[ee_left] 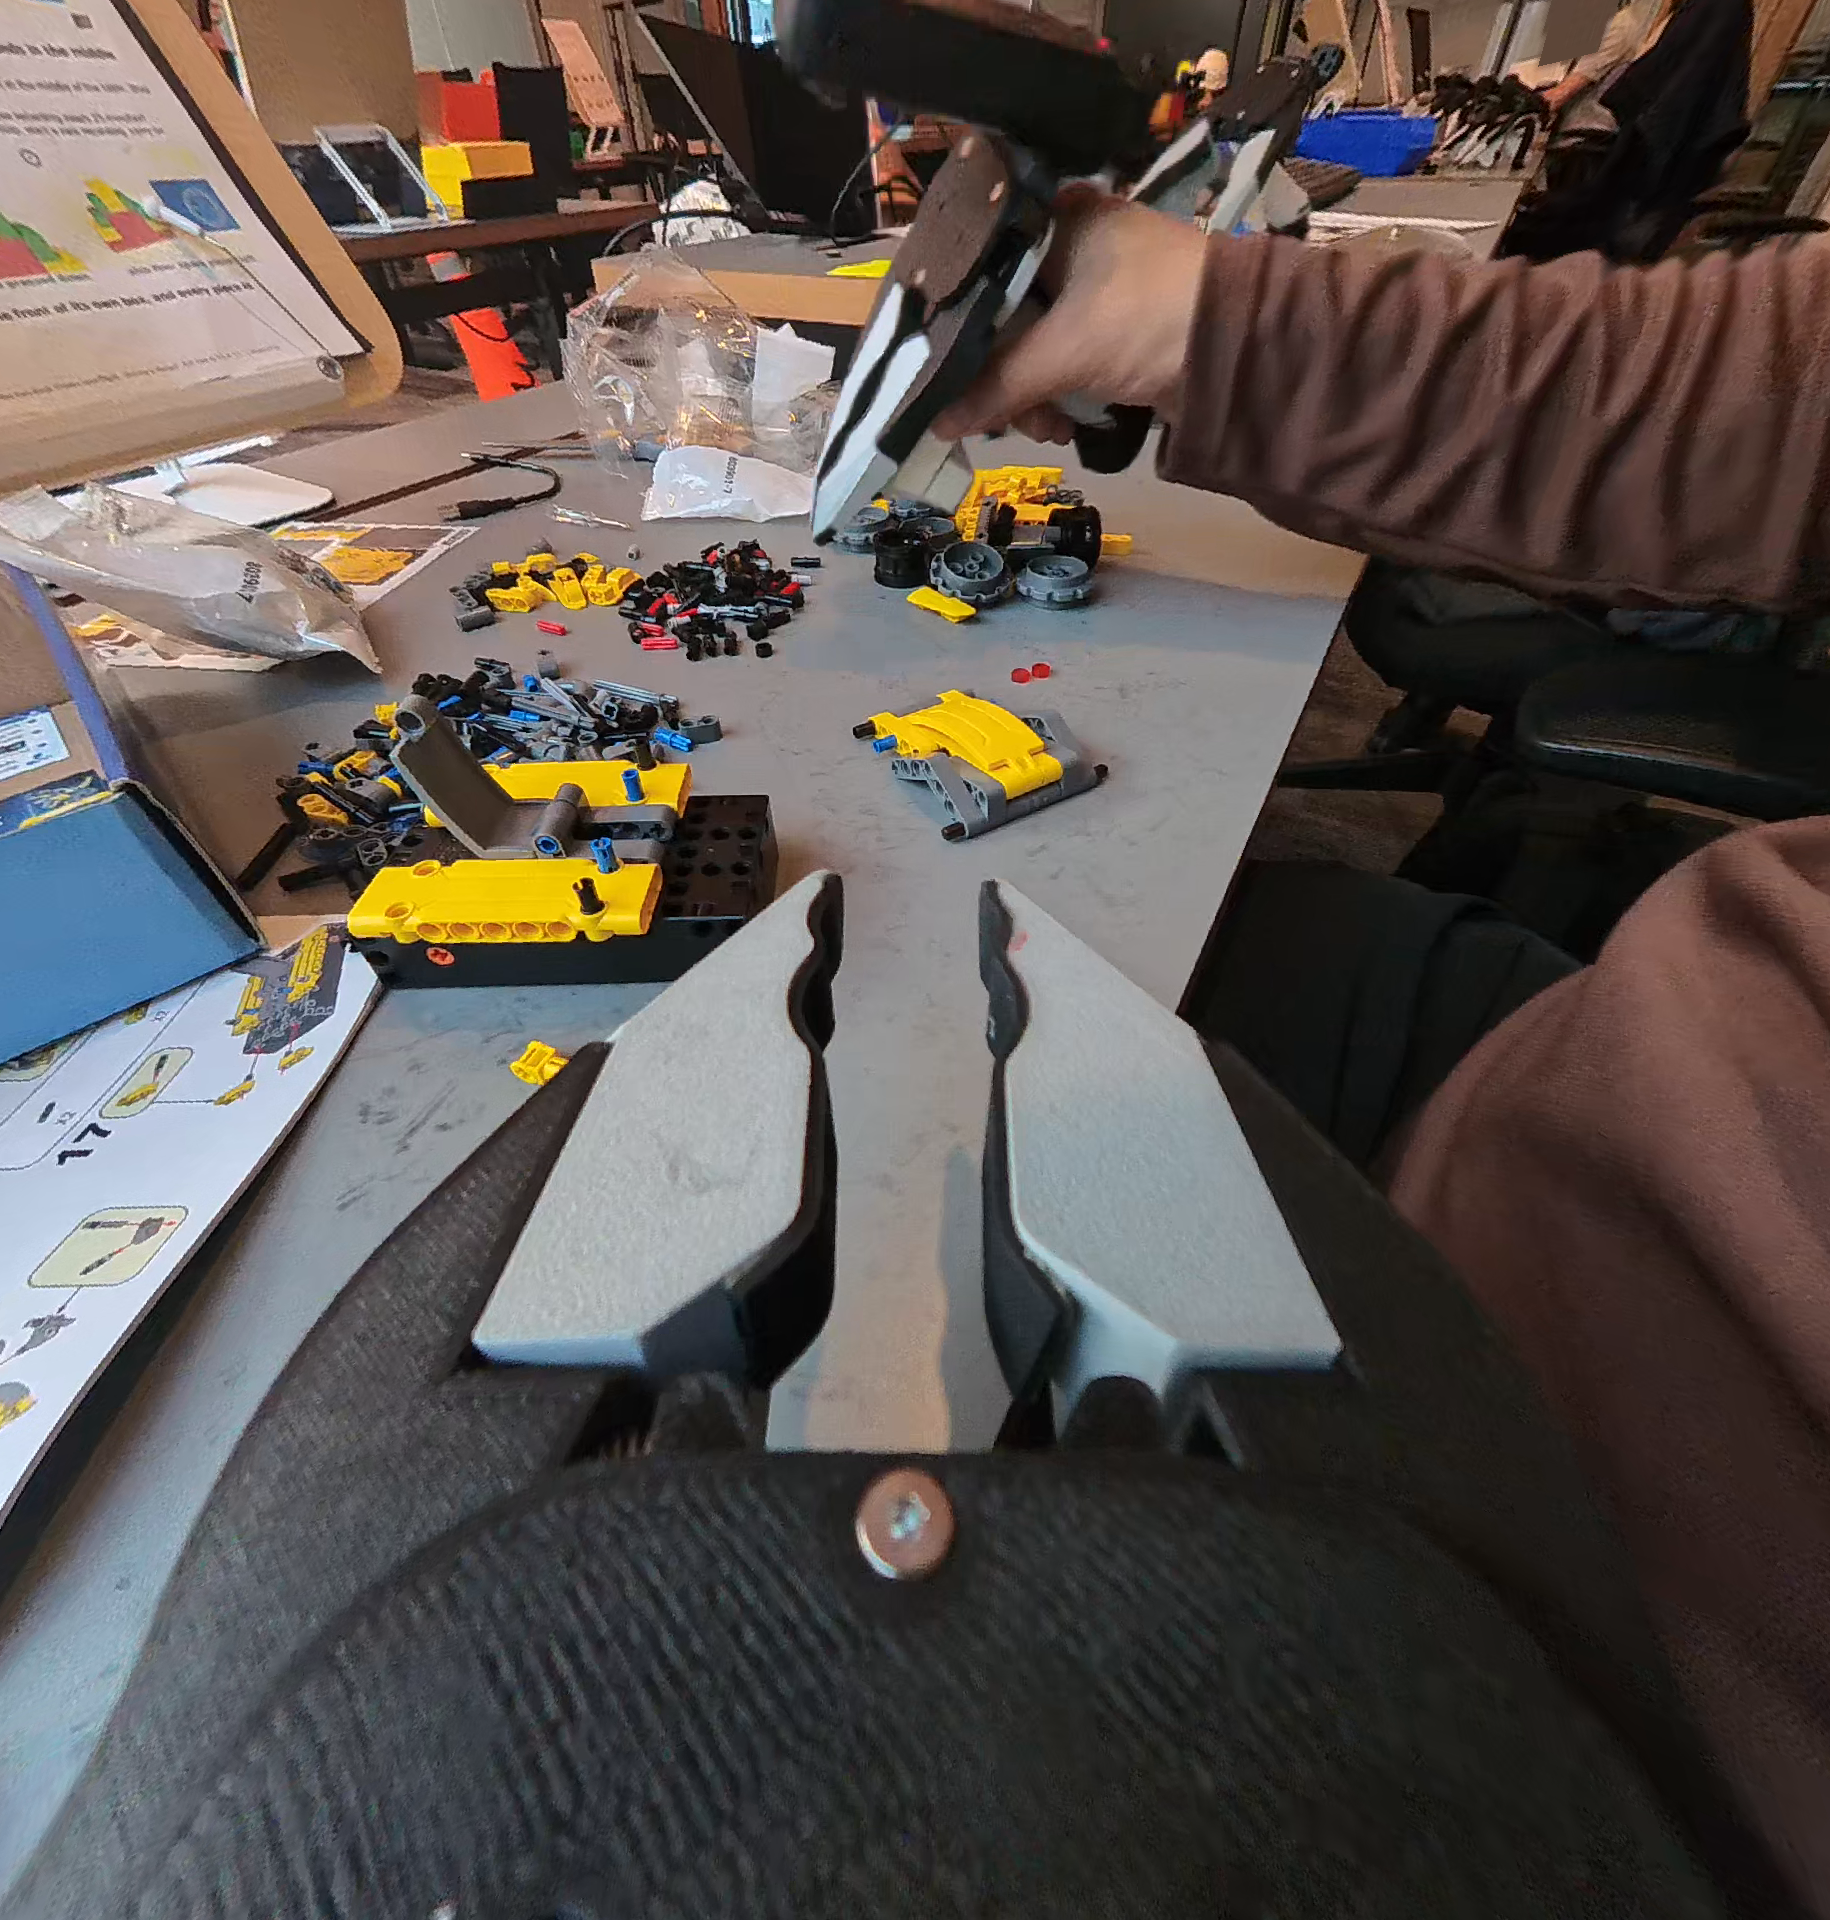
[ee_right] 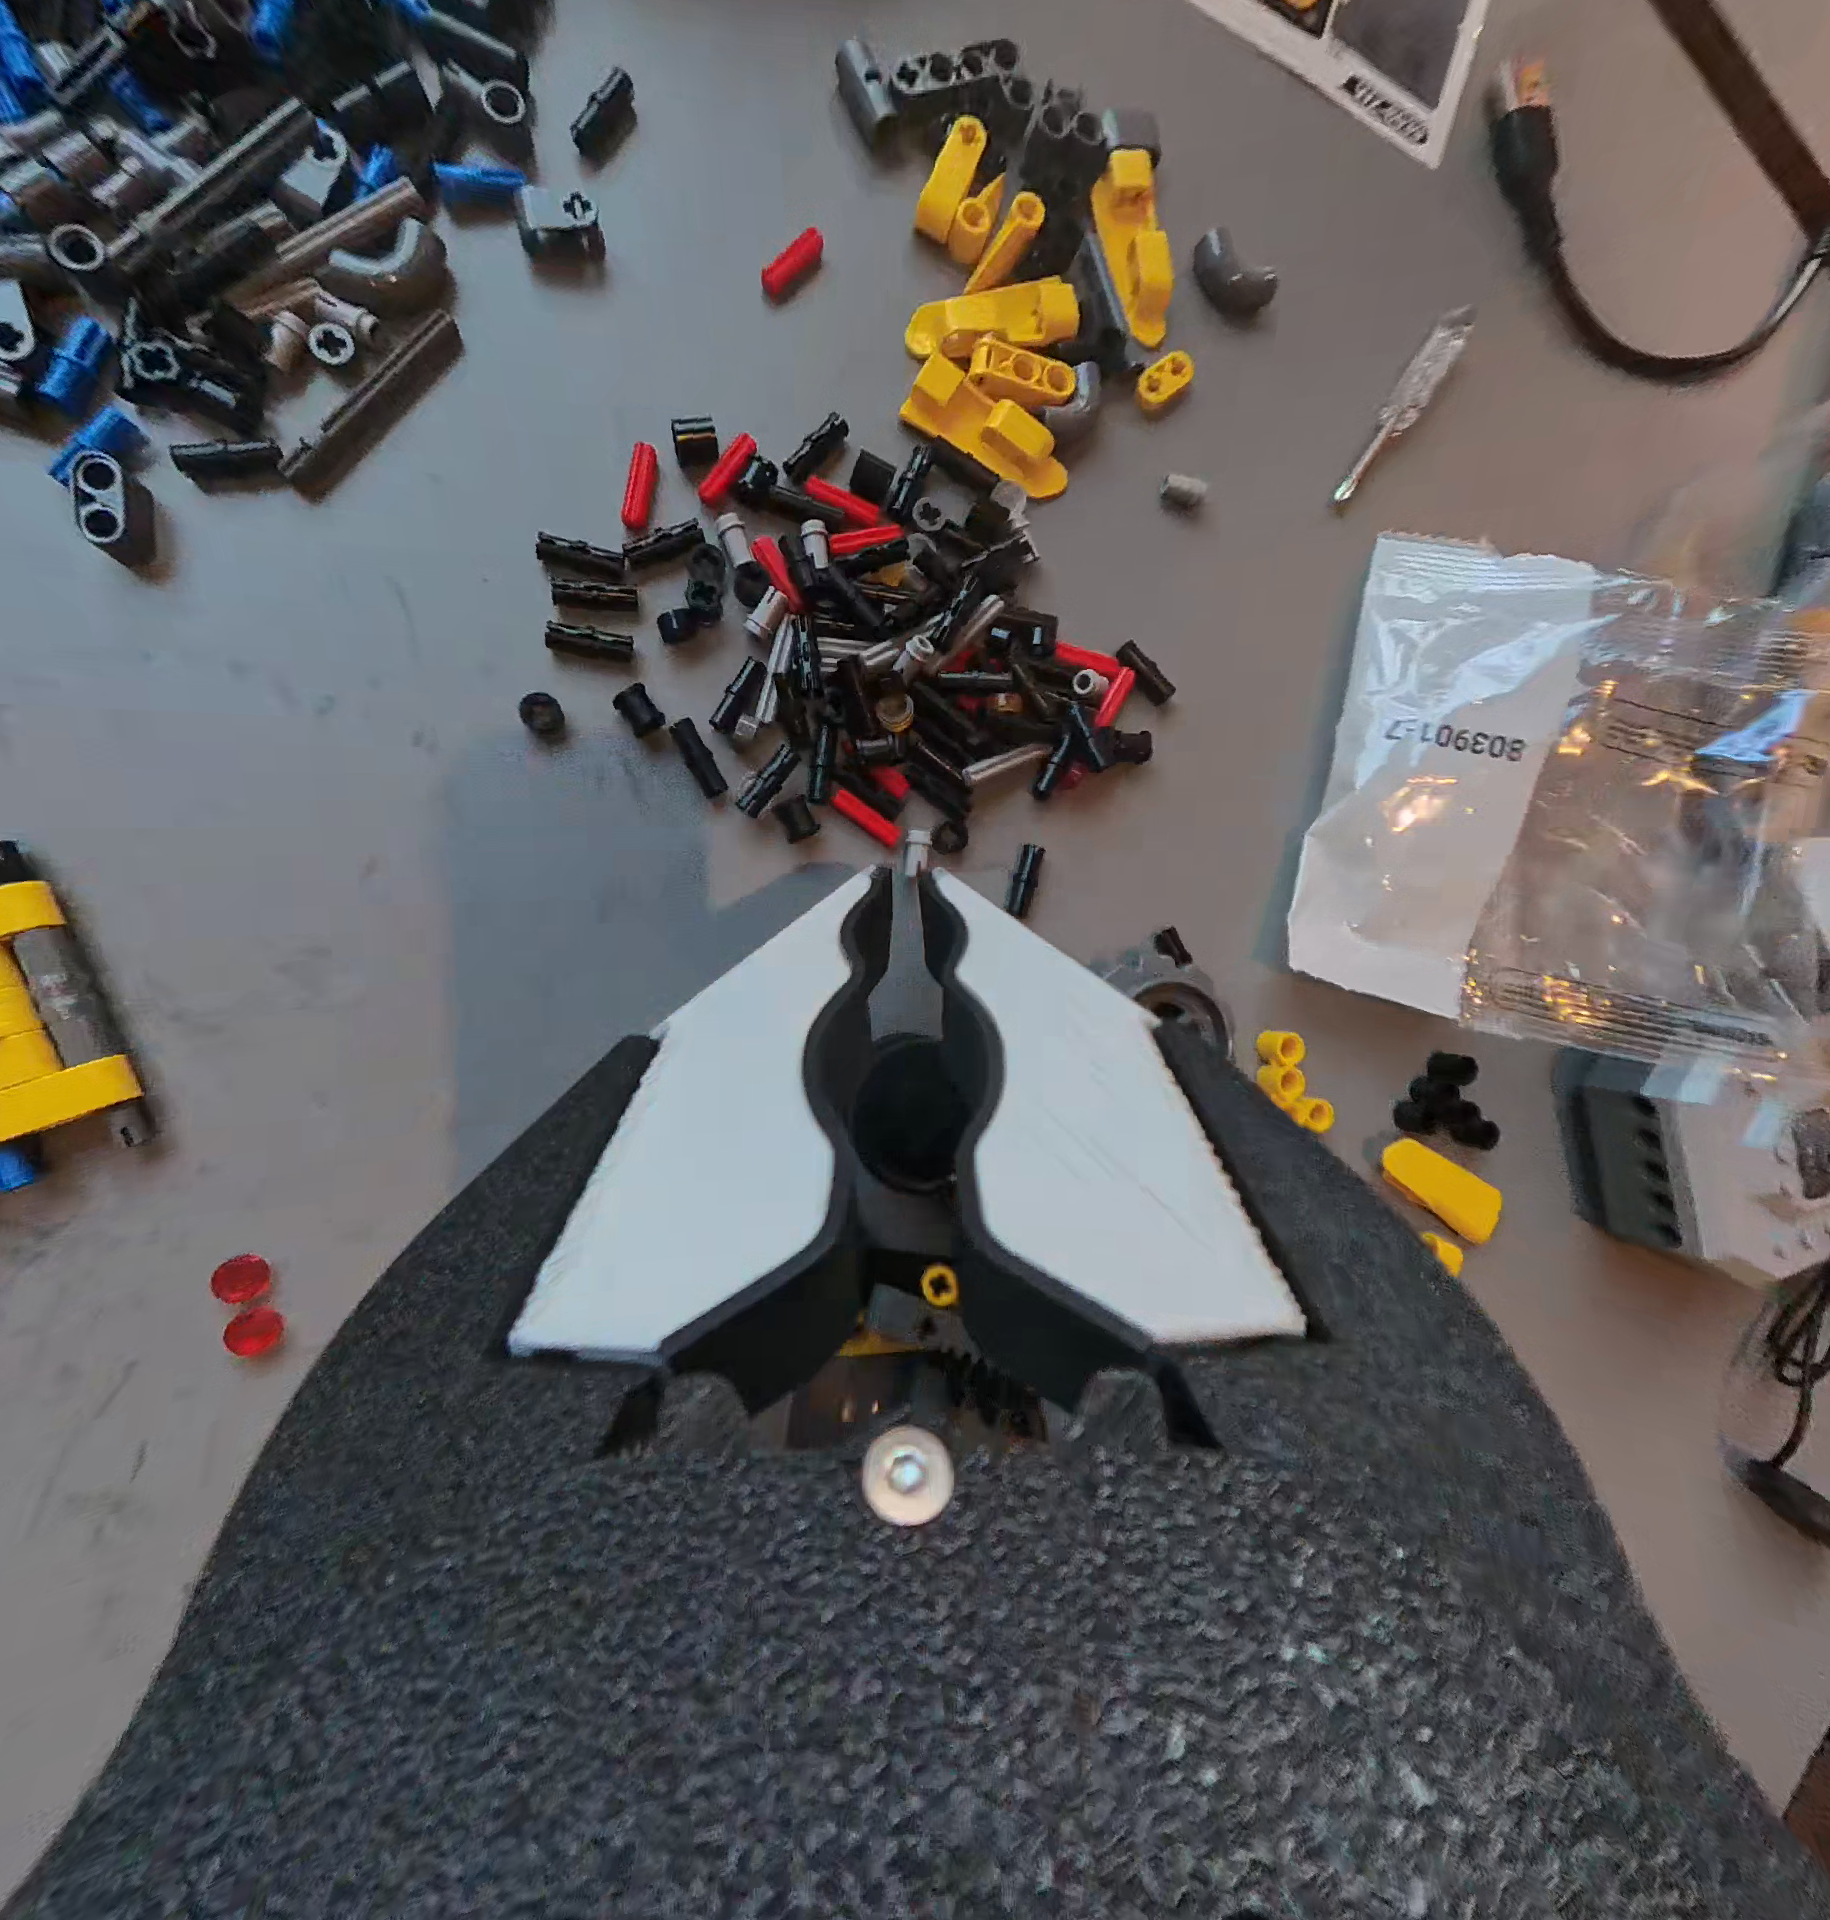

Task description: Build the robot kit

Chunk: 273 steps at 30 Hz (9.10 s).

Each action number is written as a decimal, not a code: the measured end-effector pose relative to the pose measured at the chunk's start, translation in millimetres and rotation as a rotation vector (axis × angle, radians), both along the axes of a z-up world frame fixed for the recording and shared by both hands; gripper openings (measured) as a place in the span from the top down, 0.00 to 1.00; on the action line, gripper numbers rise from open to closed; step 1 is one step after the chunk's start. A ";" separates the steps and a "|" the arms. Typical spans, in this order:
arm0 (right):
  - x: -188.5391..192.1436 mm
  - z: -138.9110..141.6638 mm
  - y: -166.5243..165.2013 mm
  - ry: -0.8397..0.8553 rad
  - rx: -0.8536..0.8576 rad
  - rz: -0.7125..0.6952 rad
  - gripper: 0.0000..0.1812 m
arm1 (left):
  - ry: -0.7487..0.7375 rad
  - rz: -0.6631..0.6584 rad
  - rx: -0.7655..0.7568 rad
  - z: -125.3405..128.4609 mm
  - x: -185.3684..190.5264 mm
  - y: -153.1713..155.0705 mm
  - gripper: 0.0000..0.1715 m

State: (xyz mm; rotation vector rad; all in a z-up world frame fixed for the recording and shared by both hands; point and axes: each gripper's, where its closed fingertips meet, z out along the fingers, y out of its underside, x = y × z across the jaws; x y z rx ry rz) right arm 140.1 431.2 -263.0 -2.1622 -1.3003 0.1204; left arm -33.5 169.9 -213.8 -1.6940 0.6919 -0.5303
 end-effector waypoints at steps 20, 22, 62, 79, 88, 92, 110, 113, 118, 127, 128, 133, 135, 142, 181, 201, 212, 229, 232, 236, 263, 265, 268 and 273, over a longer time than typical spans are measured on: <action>-11.7 -6.8 2.3 0.110 -0.212 0.002 1.00 | -0.058 -0.001 0.017 5.4 -7.2 -3.8 0.87; -8.1 -4.5 3.1 0.110 -0.210 -0.005 1.00 | -0.055 -0.001 0.020 5.3 -7.0 -3.9 0.87; -12.6 -4.7 -111.5 -0.019 -0.284 0.280 0.98 | -0.033 -0.009 0.017 2.4 -4.8 -4.5 0.89; -11.7 -14.6 -151.9 -0.047 -0.325 0.346 0.95 | -0.004 -0.025 0.015 -0.9 0.5 -5.4 0.89; 1.9 27.7 -85.9 0.078 -0.162 0.174 0.95 | -0.005 -0.026 0.012 -1.1 0.6 -5.5 0.89; 6.4 32.3 -43.9 0.078 -0.104 0.094 0.95 | -0.007 -0.028 0.004 -1.6 0.7 -5.0 0.89; -65.9 -0.6 11.9 0.075 -0.145 0.154 1.00 | -0.035 -0.028 0.005 1.0 -1.4 -5.2 0.90; -75.0 -6.4 11.8 0.028 -0.155 0.196 1.00 | -0.041 -0.031 0.002 1.3 -1.6 -5.3 0.90; -80.5 -18.8 10.6 -0.052 -0.183 0.244 1.00 | -0.047 -0.034 0.003 1.9 -1.8 -5.7 0.90; -78.0 -14.0 14.8 -0.098 -0.176 0.259 0.98 | -0.066 -0.038 -0.002 3.6 -2.7 -6.0 0.90; -76.7 -17.4 14.6 -0.110 -0.186 0.261 0.98 | -0.067 -0.038 -0.003 3.5 -2.9 -5.9 0.90; -77.5 -20.2 13.7 -0.109 -0.182 0.268 0.98 | -0.068 -0.038 -0.003 3.6 -2.9 -5.9 0.90; -77.5 -20.5 13.8 -0.109 -0.176 0.269 0.97 | -0.067 -0.038 -0.002 3.7 -2.9 -6.0 0.90; -76.5 -21.4 14.3 -0.116 -0.180 0.261 0.95 | -0.066 -0.038 0.000 3.7 -2.8 -6.2 0.90; -26.3 11.2 -125.9 0.016 -0.289 0.427 0.98 | -0.045 -0.036 -0.002 1.3 -1.4 -5.8 0.90; -11.5 -11.0 -147.6 -0.081 -0.358 0.451 0.95 | -0.032 -0.043 0.002 0.0 1.0 -7.1 0.90; -23.4 45.7 -127.4 0.389 -0.158 0.300 0.90 | -0.031 -0.041 0.000 -0.3 0.7 -6.9 0.90; -22.1 30.8 -121.2 0.540 0.143 0.109 0.90 | -0.004 -0.037 0.079 4.3 4.7 -11.2 0.94; -22.6 28.4 -120.3 0.541 0.116 0.110 0.90 | 0.018 -0.037 0.094 3.5 7.6 -11.6 0.95; -22.3 29.5 -120.3 0.561 0.100 0.112 0.90 | 0.023 -0.009 0.096 4.7 7.2 -9.1 0.95; -28.3 34.6 -120.8 0.635 0.034 0.165 0.87 | -0.080 0.090 0.150 22.9 -13.6 -5.4 1.00; -30.0 33.7 -119.5 0.626 0.040 0.167 0.87 | -0.087 0.089 0.150 23.7 -14.5 -5.4 1.00; -30.0 33.0 -114.8 0.610 0.064 0.156 0.87 | -0.114 0.062 0.142 25.0 -13.0 -6.0 1.00; -24.3 33.5 -99.6 0.593 0.114 0.115 0.87 | -0.167 -0.044 0.131 28.2 0.4 -11.7 1.00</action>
